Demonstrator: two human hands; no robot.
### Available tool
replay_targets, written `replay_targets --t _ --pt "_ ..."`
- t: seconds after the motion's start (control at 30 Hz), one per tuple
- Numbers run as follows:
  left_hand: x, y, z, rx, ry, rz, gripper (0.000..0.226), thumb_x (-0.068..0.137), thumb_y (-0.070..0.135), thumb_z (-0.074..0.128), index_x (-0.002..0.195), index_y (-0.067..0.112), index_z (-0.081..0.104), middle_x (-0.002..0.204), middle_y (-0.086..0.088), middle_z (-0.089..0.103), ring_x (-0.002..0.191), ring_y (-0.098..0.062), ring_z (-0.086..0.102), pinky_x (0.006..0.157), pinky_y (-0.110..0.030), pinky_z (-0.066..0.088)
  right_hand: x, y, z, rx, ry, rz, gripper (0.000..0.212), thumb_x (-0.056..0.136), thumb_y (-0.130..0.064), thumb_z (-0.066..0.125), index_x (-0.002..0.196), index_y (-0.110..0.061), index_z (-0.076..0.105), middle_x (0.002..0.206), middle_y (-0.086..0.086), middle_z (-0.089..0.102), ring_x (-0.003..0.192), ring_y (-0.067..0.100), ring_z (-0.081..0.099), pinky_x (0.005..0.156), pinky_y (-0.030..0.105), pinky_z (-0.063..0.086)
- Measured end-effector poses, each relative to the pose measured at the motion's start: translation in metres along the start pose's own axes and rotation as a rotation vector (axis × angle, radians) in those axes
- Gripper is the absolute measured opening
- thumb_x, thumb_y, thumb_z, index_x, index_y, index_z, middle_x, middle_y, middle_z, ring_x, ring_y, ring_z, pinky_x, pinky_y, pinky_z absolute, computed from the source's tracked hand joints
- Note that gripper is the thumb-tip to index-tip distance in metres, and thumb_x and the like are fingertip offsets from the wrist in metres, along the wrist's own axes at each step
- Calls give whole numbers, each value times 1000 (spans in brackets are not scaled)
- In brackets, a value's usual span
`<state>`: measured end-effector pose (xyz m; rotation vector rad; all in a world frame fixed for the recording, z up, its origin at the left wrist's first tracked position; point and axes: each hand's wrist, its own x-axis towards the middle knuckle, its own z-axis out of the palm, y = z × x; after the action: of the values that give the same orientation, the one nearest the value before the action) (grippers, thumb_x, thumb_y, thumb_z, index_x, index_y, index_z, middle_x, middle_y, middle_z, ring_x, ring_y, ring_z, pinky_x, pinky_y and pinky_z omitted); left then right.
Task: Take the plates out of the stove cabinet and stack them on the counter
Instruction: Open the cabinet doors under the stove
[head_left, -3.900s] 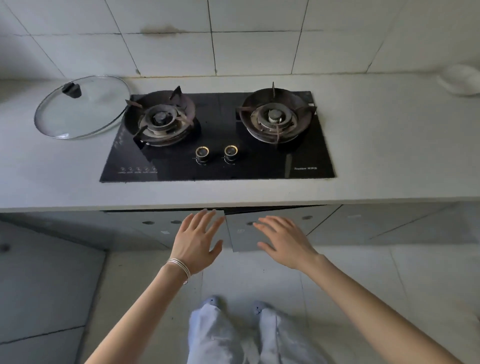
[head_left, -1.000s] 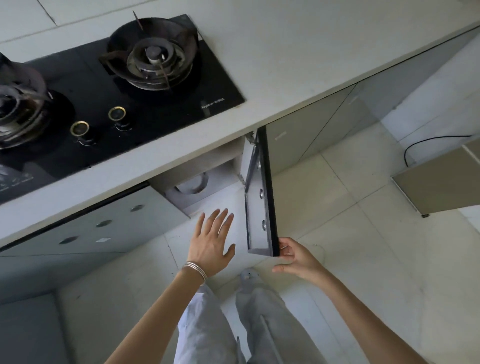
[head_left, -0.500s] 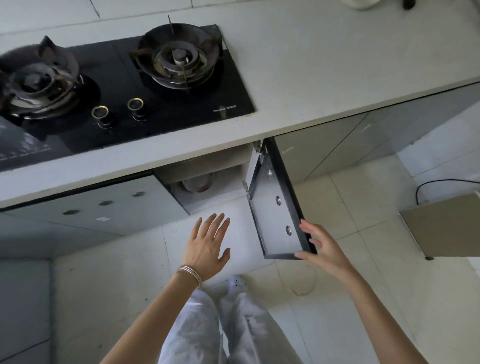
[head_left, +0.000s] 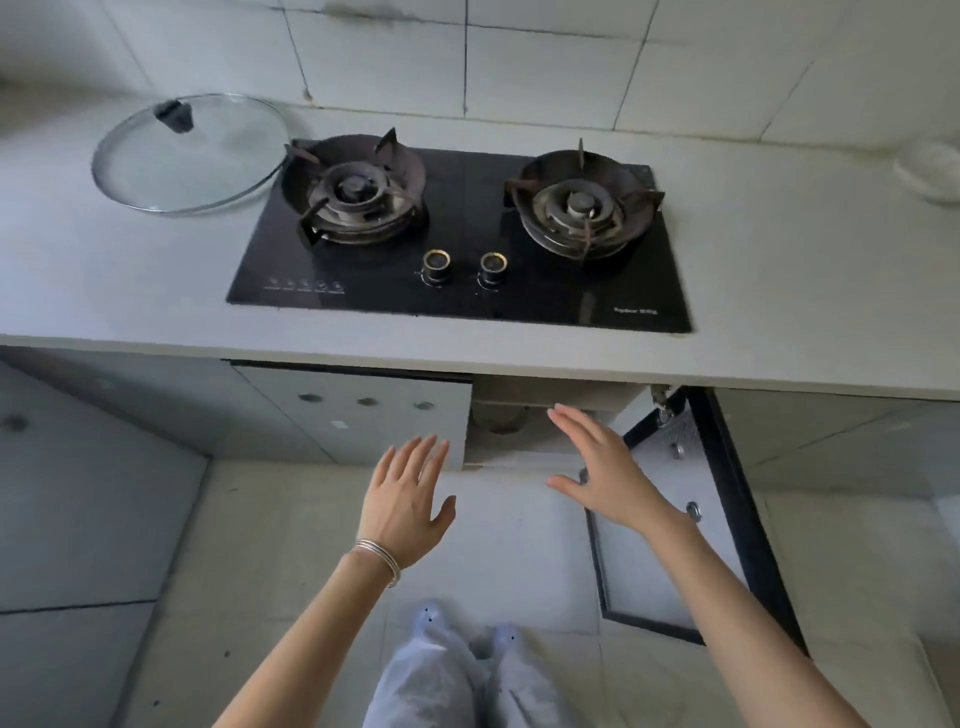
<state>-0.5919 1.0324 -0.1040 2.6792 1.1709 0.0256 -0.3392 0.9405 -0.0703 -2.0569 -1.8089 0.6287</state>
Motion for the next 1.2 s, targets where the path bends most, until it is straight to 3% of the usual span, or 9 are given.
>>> replay_targets --t 0.13,0.3,0.43,0.6,0.87,1.03,1.2 --pt "3 -32 -6 -128 51 -125 65 79 48 37 131 11 49 130 -10 56 118 -30 53 99 -46 41 42 -22 8 -132 -7 -80 77 85 -38 61 147 -18 19 154 -1 17 141 15 16 116 43 12" --pt "16 -50 0 -390 97 -288 78 76 56 29 140 13 36 141 -6 43 128 -27 39 107 -38 31 89 -36 13 -209 -58 -121 77 85 -37 61 146 -17 19 153 -1 19 139 18 19 115 37 12" --pt "38 -53 10 -407 76 -305 81 74 59 24 142 15 30 143 -5 40 130 -24 36 108 -35 28 128 -29 14 -285 -107 -162 77 85 -37 61 146 -16 18 154 1 18 139 17 17 114 34 8" --pt "76 -47 28 -608 55 -459 66 88 40 52 143 15 27 145 -8 37 132 -25 33 109 -34 25 172 -9 13 -317 -208 -176 76 86 -34 61 146 -15 18 154 3 17 140 19 15 114 35 9" --pt "141 -13 68 -1124 70 -777 69 86 31 61 143 14 26 142 -8 40 127 -21 41 104 -36 34 211 32 13 -358 -255 -282 77 83 -33 65 146 -15 23 154 -1 17 140 16 16 111 29 8" --pt "167 2 82 -1363 268 -936 79 80 23 69 143 8 24 132 -11 49 117 -21 49 96 -31 41 217 51 16 -427 -262 -396 80 80 -36 66 145 -16 25 155 -2 15 141 13 13 110 29 6" --pt "175 7 91 -1602 439 -1061 73 72 17 77 132 8 38 125 -12 54 109 -20 56 84 -25 46 218 58 19 -419 -274 -414 83 78 -39 67 145 -17 22 155 -2 13 141 13 12 111 32 12"
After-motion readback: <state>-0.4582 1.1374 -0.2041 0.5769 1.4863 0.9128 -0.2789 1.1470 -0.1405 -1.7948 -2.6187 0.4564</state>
